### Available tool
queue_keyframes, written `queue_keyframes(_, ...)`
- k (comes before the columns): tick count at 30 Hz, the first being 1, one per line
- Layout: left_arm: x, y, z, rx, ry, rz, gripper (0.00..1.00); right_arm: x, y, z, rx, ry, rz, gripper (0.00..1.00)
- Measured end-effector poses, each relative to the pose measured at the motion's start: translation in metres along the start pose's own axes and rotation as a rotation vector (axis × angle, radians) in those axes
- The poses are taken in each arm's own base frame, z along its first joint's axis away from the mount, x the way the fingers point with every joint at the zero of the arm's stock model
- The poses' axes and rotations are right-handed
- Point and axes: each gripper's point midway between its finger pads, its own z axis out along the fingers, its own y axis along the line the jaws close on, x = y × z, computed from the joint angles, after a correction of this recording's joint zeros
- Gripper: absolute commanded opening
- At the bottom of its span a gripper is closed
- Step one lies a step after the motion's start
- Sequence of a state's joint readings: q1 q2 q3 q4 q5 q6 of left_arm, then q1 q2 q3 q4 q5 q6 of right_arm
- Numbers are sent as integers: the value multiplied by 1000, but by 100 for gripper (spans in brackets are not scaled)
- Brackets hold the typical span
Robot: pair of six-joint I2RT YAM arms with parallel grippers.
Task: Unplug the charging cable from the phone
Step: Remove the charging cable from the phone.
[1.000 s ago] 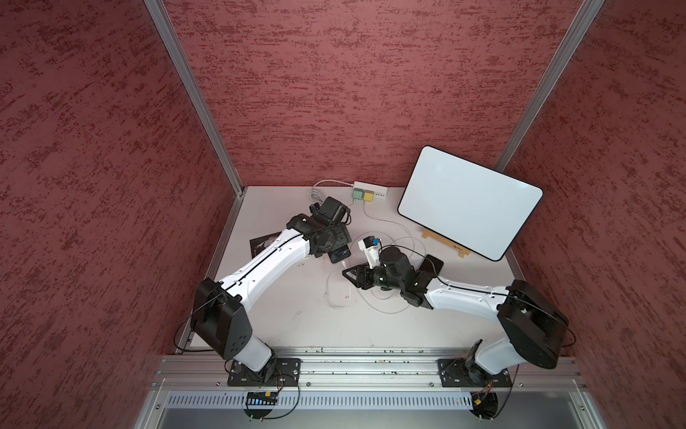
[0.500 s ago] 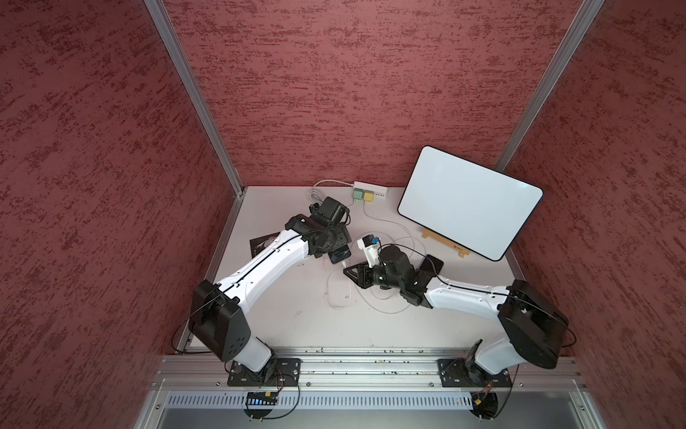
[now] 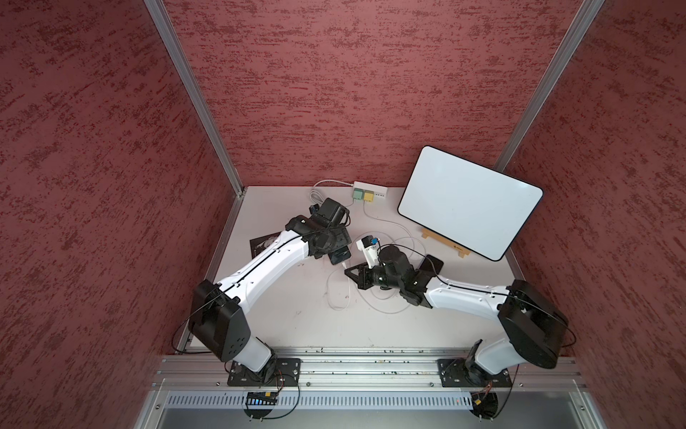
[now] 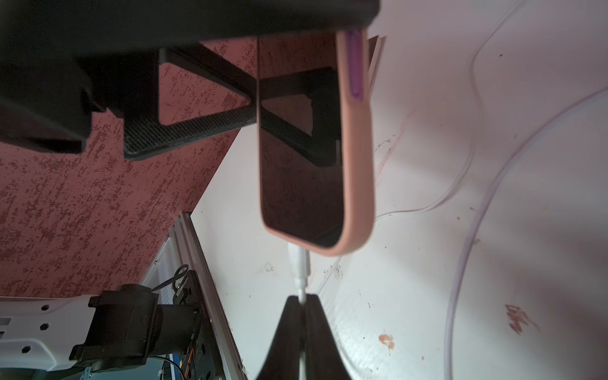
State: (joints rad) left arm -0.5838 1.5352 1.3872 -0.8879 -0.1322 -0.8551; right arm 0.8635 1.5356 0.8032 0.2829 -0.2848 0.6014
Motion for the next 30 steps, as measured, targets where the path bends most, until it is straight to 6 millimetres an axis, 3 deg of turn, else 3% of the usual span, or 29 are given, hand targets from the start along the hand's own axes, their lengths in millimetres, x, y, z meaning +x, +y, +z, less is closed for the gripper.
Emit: queue_keyframes(30, -4, 0, -3, 17, 0, -14, 53, -2, 1, 0, -2, -3, -1, 1)
